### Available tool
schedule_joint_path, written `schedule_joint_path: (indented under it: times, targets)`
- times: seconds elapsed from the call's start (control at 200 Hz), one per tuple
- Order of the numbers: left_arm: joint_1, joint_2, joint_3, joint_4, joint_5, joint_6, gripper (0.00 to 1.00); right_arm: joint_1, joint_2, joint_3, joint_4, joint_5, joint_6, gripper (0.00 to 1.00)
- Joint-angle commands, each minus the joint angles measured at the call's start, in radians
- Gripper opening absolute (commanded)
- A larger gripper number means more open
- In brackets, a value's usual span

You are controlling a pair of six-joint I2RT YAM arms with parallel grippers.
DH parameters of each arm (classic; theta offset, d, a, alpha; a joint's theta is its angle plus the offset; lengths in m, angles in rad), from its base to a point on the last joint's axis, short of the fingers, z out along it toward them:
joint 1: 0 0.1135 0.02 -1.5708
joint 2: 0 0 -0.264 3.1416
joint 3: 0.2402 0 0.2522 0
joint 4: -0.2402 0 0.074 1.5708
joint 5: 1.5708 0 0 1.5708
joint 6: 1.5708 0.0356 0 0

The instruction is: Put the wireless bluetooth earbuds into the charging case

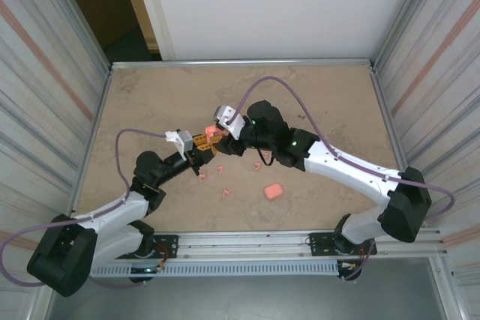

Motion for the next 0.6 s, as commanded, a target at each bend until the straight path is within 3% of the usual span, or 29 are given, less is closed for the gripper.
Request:
schedule_joint_path:
  times: [0.0,0.341,0.596]
  targets:
    - [0.001,-0.024,0.008,0.039,0.01,-0.009,0.0,0.003,-0.058,0.027,-0.013,0.03,0.005,0.51]
    - [0.001,-0.053,0.001,0.036,0.0,0.004,0.0,-0.059,-0.136,-0.033,-0.006,0.032,0.13,0.72]
    - [0.001,-0.094,-0.007,0.027,-0.009,0.008,0.0,-0.125,-0.182,-0.092,-0.065,0.091,0.279,0.75]
